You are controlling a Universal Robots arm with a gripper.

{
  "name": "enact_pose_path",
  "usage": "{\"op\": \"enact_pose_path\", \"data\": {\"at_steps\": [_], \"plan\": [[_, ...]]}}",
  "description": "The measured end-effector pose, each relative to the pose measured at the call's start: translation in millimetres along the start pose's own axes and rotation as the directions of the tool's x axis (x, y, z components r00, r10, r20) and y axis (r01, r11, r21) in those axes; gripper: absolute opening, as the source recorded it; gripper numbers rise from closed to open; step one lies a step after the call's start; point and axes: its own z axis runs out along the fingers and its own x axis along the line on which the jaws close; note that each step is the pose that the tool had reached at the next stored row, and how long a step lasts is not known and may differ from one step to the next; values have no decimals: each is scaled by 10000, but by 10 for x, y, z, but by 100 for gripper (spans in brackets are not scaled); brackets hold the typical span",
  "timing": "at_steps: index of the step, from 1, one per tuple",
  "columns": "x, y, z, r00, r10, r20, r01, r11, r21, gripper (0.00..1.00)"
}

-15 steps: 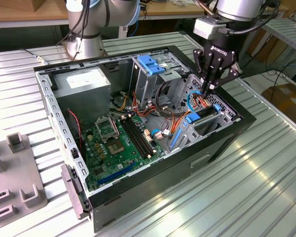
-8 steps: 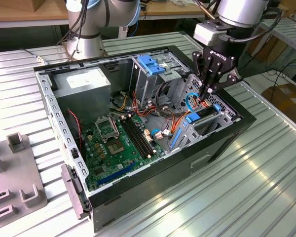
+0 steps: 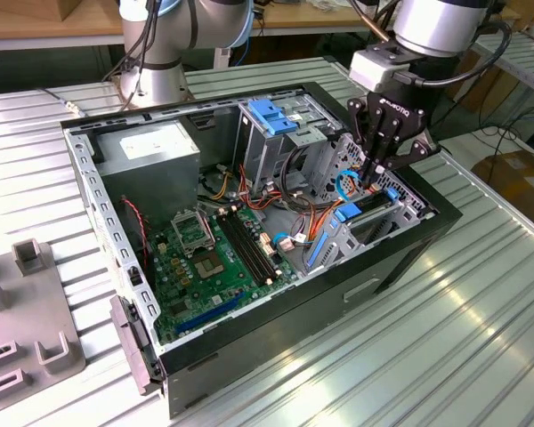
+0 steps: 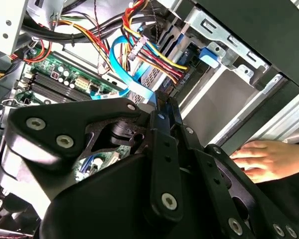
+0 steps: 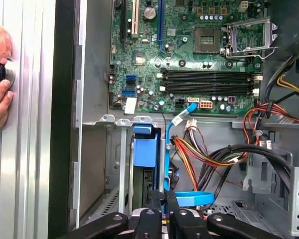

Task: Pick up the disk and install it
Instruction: 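Insert the second disk wire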

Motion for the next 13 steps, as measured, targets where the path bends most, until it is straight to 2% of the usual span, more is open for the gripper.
{"op": "enact_pose_path", "data": {"at_steps": [2, 3, 4, 6, 7, 8, 13], "plan": [[1, 26, 1, 10000, 12, 10, -12, 9998, 200, 16], [2, 31, 1, 10000, 19, 12, -19, 9997, 263, 16], [5, 48, 1, 10000, 32, 48, -34, 9992, 395, 16], [15, 72, 2, 9999, 44, 121, -51, 9987, 510, 16], [22, 79, 4, 9999, 48, 160, -56, 9985, 544, 16], [23, 80, 5, 9998, 48, 168, -57, 9985, 546, 16], [24, 80, 5, 9998, 47, 168, -56, 9985, 547, 16]]}}
